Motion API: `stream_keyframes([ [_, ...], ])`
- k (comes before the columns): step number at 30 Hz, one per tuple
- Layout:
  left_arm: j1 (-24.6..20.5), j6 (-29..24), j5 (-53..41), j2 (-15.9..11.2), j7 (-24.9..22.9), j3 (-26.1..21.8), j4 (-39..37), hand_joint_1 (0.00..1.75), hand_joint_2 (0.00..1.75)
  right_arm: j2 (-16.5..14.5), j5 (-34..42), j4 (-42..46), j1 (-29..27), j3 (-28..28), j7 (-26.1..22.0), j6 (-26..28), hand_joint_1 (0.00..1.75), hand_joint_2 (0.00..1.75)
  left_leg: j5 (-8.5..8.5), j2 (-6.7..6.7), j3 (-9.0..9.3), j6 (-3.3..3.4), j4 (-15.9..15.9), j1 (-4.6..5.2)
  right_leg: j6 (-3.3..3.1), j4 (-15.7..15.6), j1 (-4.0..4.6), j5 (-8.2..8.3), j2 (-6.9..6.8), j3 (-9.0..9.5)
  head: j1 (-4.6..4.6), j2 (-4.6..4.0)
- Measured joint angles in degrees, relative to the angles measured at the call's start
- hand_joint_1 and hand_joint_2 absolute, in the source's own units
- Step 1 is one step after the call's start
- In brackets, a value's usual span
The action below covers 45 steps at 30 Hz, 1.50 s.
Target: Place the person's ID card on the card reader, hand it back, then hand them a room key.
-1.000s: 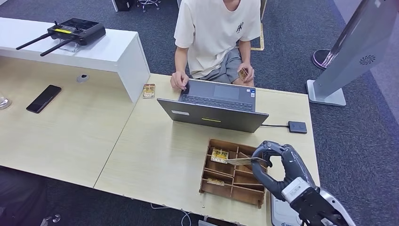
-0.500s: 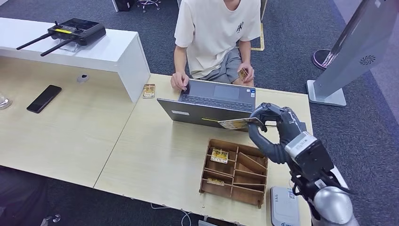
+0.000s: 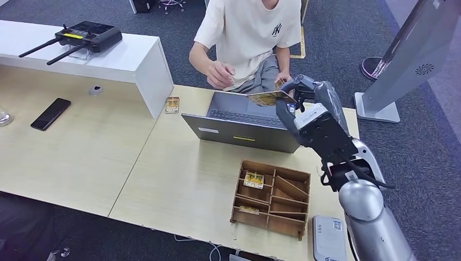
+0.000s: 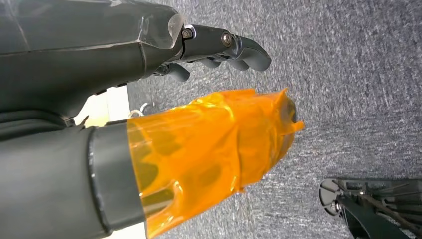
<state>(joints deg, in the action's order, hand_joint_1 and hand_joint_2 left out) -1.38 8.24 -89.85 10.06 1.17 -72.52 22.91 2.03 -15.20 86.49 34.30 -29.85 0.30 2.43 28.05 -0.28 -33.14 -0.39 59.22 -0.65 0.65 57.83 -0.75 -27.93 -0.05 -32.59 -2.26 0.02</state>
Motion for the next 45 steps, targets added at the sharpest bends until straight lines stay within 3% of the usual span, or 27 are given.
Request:
stream_keyframes([
  [5, -0.97, -2.14, 0.0, -2.09, -1.01, 3.52, -4.15, 0.0, 0.0, -2.32, -9.64, -6.35, 6.1, -2.43, 3.0, 3.25, 1.75, 1.75, -0.01, -0.01, 0.0, -0.01, 0.0, 0.0, 0.0, 0.0, 0.0, 0.0, 0.0, 0.0, -0.01, 0.0],
  [14, -2.16, -2.99, 0.0, -2.88, -2.79, 7.66, -6.1, 0.0, 0.0, -5.73, -24.28, -16.02, 12.44, -4.04, 6.76, 9.78, 1.75, 1.75, -0.01, -0.01, 0.0, -0.02, 0.0, 0.0, 0.0, 0.02, 0.0, 0.0, 0.0, 0.0, 0.01, 0.0],
  [21, -2.56, -3.04, 0.13, -2.89, -3.59, 9.91, -6.45, 0.0, 0.0, -7.93, -29.89, -23.39, 14.65, -5.01, 8.04, 10.58, 1.75, 1.75, -0.01, 0.0, 0.01, -0.02, 0.0, -0.01, -0.01, 0.02, 0.0, 0.01, 0.01, -0.01, 0.01, 0.0],
  [22, -2.58, -3.04, 0.17, -2.88, -3.61, 10.13, -6.49, 0.0, 0.0, -8.2, -30.25, -24.17, 14.66, -5.22, 8.08, 10.55, 1.67, 1.75, -0.01, 0.0, 0.01, -0.02, 0.0, -0.01, -0.01, 0.02, 0.0, 0.0, 0.01, -0.01, 0.01, 0.0],
  [26, -2.6, -3.03, 0.53, -2.87, -3.99, 10.74, -6.67, 0.0, 0.0, -9.02, -31.35, -26.46, 14.63, -6.34, 8.11, 9.74, 0.07, 1.75, -0.01, -0.01, 0.01, -0.02, 0.0, -0.01, -0.01, 0.02, 0.01, 0.0, 0.0, -0.01, -0.01, 0.0],
  [28, -2.59, -3.02, 0.73, -2.87, -4.14, 10.9, -6.69, 0.0, 0.0, -9.22, -31.79, -27.22, 14.6, -6.94, 8.11, 8.86, 0.0, 1.75, -0.01, -0.01, 0.0, -0.02, 0.0, -0.01, -0.01, 0.02, 0.01, 0.0, 0.0, -0.01, 0.0, 0.0],
  [38, -2.46, -3.02, 1.53, -2.87, -4.21, 11.16, -6.69, 0.0, 0.0, -9.4, -30.44, -28.41, 12.91, -8.19, 7.45, 8.8, 0.0, 1.75, -0.01, -0.01, 0.01, -0.02, 0.0, -0.01, -0.01, 0.01, 0.01, 0.0, 0.0, -0.02, 0.01, 0.0],
  [45, -1.66, -3.36, 3.06, -2.77, -3.74, 11.76, -6.69, 0.0, 0.0, -8.8, -26.0, -22.26, 7.43, -6.21, 4.52, 12.38, 0.0, 1.75, 0.0, 0.0, 0.0, -0.02, 0.0, -0.01, -0.01, 0.0, 0.01, 0.0, 0.01, -0.05, 0.01, 0.0],
])
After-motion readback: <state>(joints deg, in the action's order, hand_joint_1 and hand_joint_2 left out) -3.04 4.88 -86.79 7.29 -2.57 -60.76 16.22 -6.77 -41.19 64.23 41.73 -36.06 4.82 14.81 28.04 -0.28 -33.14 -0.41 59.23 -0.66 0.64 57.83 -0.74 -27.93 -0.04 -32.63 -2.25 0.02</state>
